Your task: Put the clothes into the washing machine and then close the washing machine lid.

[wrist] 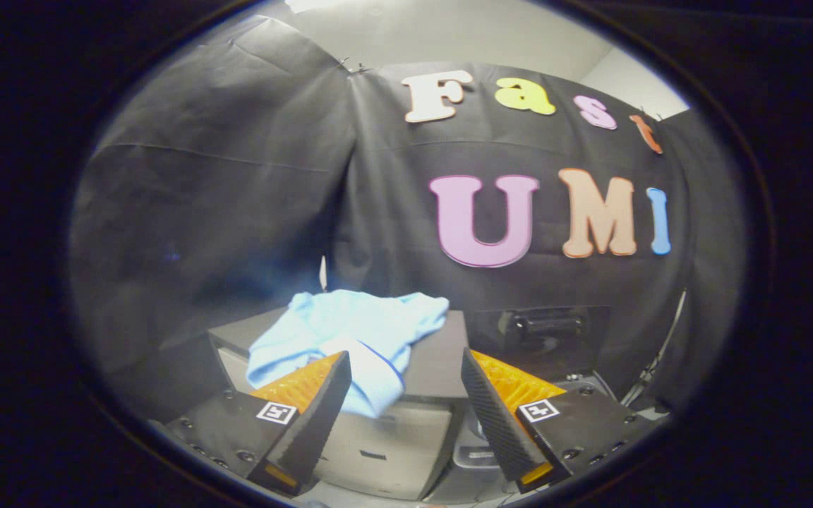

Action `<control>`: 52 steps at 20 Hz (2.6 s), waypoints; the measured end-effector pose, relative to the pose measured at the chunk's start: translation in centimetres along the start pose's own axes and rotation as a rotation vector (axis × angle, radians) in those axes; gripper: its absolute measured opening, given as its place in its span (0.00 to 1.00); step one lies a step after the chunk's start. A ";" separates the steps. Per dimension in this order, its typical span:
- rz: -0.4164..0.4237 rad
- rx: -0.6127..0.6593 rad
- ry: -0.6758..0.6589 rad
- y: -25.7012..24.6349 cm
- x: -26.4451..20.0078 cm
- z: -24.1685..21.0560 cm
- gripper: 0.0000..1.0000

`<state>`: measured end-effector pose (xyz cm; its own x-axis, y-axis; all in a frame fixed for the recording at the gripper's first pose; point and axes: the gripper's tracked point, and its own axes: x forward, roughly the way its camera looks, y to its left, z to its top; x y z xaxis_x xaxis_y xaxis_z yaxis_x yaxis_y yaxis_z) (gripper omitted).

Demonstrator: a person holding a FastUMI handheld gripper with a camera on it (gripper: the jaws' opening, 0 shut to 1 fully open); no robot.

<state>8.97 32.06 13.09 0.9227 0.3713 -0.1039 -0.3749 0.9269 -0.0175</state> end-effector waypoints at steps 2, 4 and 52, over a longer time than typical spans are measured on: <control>0.001 0.014 0.008 1.9 2.5 1.2 0.98; -0.020 0.045 0.024 3.0 5.1 1.7 0.98; -0.024 0.138 0.154 -15.7 10.0 12.5 0.06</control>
<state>25.20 21.91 24.80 0.9027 0.3458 -0.2561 -0.3272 0.9381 0.1133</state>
